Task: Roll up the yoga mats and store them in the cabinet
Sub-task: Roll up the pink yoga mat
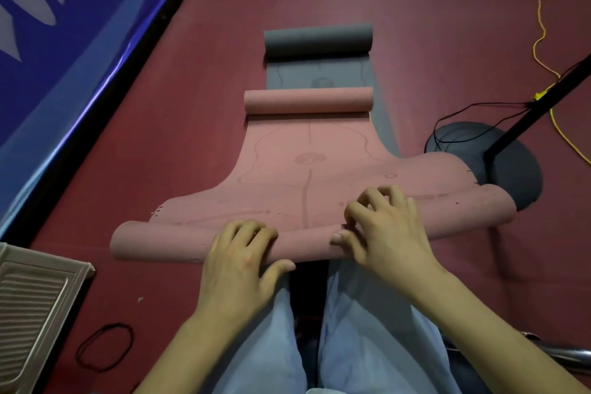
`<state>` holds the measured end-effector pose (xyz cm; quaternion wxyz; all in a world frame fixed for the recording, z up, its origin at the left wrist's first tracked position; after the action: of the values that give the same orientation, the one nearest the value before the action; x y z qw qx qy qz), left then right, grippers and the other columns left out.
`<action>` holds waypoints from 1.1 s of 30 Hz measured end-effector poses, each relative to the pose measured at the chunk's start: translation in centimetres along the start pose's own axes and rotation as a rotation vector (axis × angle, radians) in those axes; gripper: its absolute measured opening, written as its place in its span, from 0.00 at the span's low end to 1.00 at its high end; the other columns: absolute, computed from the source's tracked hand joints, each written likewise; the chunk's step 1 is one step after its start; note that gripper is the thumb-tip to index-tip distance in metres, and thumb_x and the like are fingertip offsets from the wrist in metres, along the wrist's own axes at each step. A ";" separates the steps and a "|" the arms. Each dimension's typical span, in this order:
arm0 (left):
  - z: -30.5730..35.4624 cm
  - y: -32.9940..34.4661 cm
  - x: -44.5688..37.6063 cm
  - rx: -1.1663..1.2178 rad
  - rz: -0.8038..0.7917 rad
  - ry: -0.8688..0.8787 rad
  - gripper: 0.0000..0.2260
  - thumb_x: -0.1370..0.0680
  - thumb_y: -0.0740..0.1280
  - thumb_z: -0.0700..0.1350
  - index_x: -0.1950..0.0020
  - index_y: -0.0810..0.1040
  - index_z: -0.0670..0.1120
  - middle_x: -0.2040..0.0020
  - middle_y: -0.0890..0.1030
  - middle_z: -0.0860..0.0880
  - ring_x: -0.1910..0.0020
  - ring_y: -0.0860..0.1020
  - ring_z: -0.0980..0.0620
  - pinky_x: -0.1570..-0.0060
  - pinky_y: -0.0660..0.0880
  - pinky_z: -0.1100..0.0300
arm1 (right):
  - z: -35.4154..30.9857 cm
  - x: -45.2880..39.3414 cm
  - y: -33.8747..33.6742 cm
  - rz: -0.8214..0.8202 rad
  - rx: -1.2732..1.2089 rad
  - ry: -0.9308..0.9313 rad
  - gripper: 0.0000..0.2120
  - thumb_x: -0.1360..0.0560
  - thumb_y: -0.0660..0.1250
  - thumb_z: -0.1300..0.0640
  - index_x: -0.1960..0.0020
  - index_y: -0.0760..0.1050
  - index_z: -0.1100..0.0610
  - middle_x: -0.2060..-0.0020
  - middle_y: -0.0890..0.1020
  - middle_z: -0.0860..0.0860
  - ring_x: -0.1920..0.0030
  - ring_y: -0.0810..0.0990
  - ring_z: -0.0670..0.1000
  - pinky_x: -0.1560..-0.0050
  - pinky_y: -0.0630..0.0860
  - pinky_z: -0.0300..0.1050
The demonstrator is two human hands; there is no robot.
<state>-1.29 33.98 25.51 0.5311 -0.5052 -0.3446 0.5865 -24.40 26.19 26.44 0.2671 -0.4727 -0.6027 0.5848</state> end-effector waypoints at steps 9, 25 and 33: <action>-0.6 0.6 -1.5 -0.078 -0.043 0.066 0.19 0.21 0.59 0.58 0.45 0.82 0.46 0.47 0.81 0.50 0.51 0.76 0.45 0.55 0.78 0.50 | -0.2 0.7 -0.9 -0.052 0.149 -0.106 0.22 0.28 0.62 0.33 0.57 0.74 0.53 0.58 0.77 0.50 0.58 0.73 0.58 0.57 0.65 0.53; -2.2 -1.2 -7.3 0.112 -0.564 -0.092 0.21 0.16 0.59 0.58 0.64 0.72 0.48 0.65 0.78 0.51 0.60 0.75 0.45 0.62 0.63 0.52 | 0.4 -1.0 1.1 0.002 0.003 0.004 0.23 0.19 0.52 0.41 0.64 0.75 0.52 0.65 0.79 0.49 0.59 0.76 0.56 0.57 0.65 0.52; -1.1 -2.0 -4.2 0.164 -0.569 -0.035 0.23 0.22 0.53 0.66 0.65 0.71 0.50 0.67 0.76 0.50 0.65 0.73 0.51 0.64 0.63 0.50 | -0.7 2.9 -0.6 0.049 0.008 -0.013 0.19 0.19 0.54 0.43 0.64 0.72 0.51 0.66 0.77 0.49 0.61 0.75 0.56 0.58 0.64 0.52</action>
<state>0.04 30.17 28.01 0.7072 -0.3337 -0.4329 0.4485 -25.15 29.19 26.49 0.2508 -0.4824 -0.5903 0.5967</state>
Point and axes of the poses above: each hand's wrist, its own x-axis away from the middle knuckle, its own y-axis out of the palm, z = x × y, the point moved 2 cm from there along -x, towards the middle knuckle
